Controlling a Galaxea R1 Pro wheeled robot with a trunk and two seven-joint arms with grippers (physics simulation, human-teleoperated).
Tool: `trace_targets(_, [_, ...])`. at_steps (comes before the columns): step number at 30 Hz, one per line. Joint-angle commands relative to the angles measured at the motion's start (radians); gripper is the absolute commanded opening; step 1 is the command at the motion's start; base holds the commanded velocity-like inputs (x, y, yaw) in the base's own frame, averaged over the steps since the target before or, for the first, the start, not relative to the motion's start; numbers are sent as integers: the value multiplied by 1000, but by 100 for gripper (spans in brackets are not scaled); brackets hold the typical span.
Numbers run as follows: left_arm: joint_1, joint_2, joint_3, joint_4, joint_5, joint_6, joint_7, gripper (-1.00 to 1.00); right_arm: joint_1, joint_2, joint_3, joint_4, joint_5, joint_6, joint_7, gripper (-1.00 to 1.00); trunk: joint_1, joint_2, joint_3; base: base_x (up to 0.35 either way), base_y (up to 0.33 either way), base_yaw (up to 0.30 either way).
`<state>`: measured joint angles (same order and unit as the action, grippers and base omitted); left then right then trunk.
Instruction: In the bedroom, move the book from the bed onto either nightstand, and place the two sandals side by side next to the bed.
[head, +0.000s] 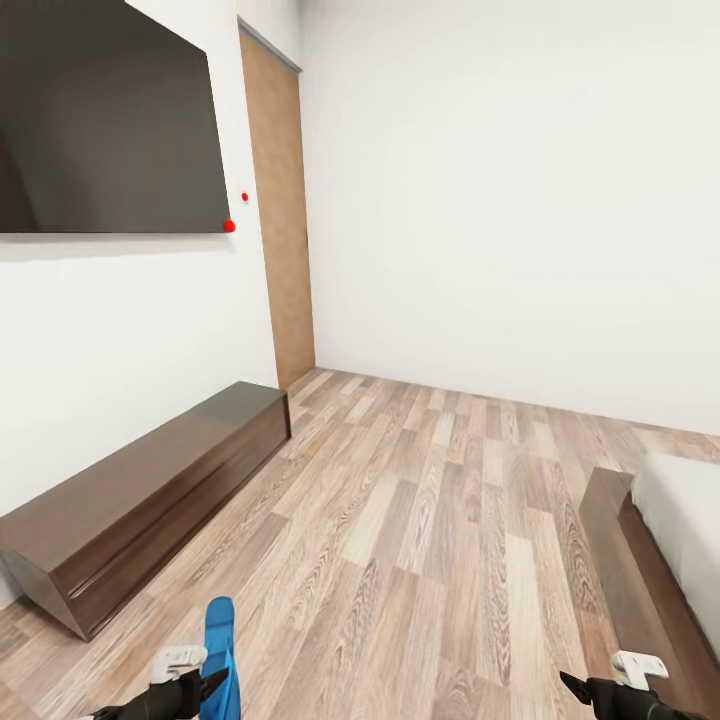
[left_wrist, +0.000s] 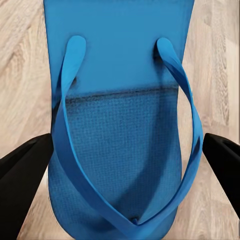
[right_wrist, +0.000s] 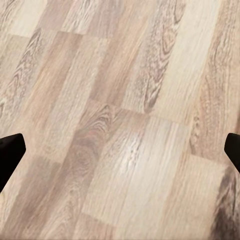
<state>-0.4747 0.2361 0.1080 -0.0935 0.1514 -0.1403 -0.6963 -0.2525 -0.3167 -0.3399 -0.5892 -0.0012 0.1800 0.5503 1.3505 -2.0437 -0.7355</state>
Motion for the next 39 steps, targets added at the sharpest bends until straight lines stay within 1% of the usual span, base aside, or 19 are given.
trace_targets(1, [-1,-3,9,1,-3,-1,-5,-100,-1,1,-5,-1,0,9,7,100,-4,7,2,0,0,0])
trace_targets(2, [-1,-7,9,1,-2,0,-5,-100,-1,1,-5,2,0,9,7,100,-8,14,5,0,0,0])
trace_targets(8, [-1,-13,9,2,-2,1,-6,-100,-1,1,-5,52,-3,9,5,100,-31,56,24,0,0,0])
trace_targets(11, [-1,-30,9,3,-2,1,-5,-100,-1,1,-5,63,-2,9,5,100,-42,77,33,0,0,0])
trace_targets(18, [-1,-36,9,18,-4,1,-5,-100,-1,1,-5,64,-2,9,5,100,-69,126,55,0,0,24])
trace_targets(39, [-1,-40,9,20,-4,1,-5,-100,-1,1,-5,65,-5,9,5,100,-150,273,121,0,0,279])
